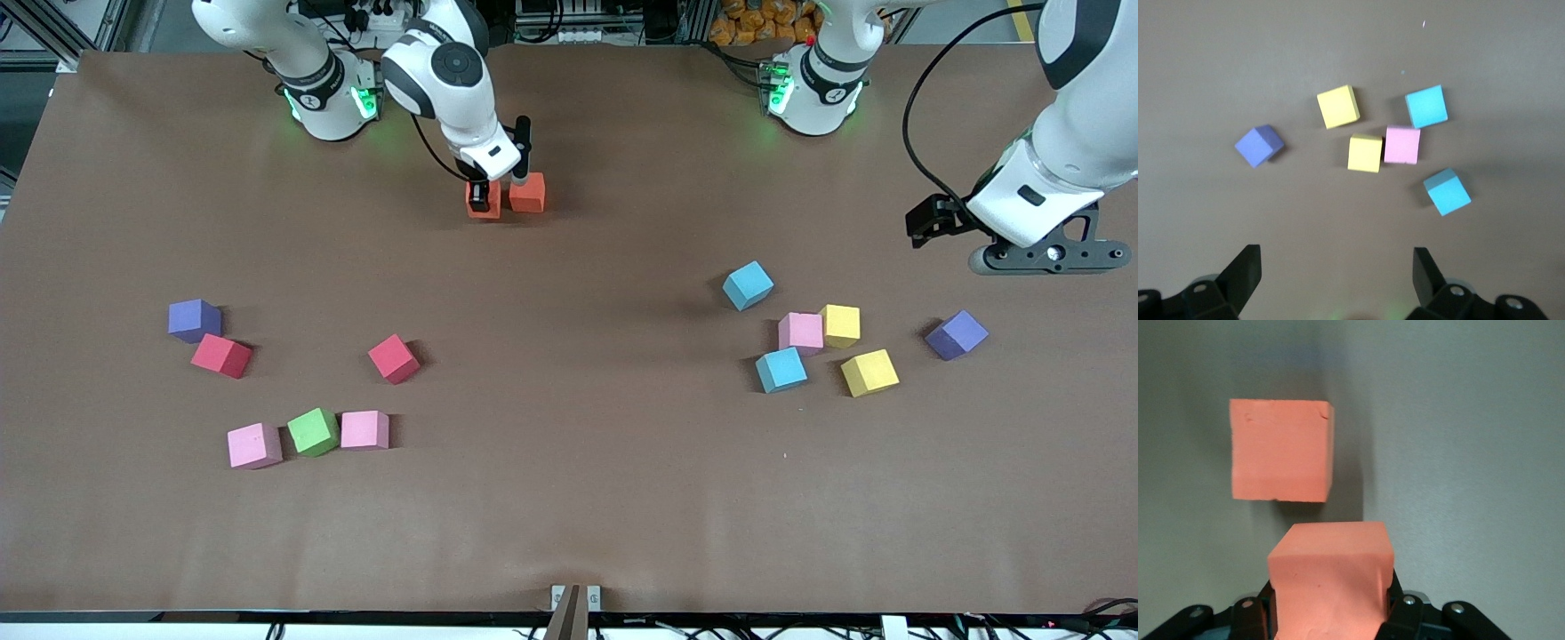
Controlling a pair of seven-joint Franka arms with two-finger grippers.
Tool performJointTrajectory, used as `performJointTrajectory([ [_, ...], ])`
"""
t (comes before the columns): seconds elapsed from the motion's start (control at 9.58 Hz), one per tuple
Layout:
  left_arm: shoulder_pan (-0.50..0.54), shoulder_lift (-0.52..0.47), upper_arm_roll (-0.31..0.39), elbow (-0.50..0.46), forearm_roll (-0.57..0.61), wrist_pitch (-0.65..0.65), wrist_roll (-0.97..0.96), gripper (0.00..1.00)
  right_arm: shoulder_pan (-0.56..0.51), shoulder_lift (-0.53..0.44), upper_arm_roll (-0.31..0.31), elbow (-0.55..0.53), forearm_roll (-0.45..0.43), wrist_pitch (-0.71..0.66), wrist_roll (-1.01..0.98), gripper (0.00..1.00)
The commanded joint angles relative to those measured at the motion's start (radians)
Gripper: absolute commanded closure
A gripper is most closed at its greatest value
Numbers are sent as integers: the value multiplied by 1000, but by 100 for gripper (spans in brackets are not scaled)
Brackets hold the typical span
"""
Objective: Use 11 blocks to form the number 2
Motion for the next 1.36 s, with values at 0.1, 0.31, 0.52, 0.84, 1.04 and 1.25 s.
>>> performJointTrajectory([
  [0.1, 11, -32, 4, 9, -19, -41, 25, 0, 52, -33, -18, -80, -1, 80, 40, 94],
  [0.31, 11, -31, 4, 0, -19, -55, 23, 0, 80, -22, -18, -90, -1, 114, 74, 94],
  [0.52, 15, -27, 4, -7, -19, -56, 23, 0, 87, 4, -18, -90, -1, 145, 75, 94],
  [0.84, 17, -21, 4, -16, -19, -56, 23, 0, 97, 30, -18, -88, -1, 174, 89, 94],
  [1.04, 17, -12, 4, -16, -19, -53, 20, 0, 98, 56, -18, -88, -1, 204, 89, 94],
  [1.25, 17, -11, 4, -23, -19, -53, 20, 0, 103, 73, -17, -88, -1, 217, 97, 94],
])
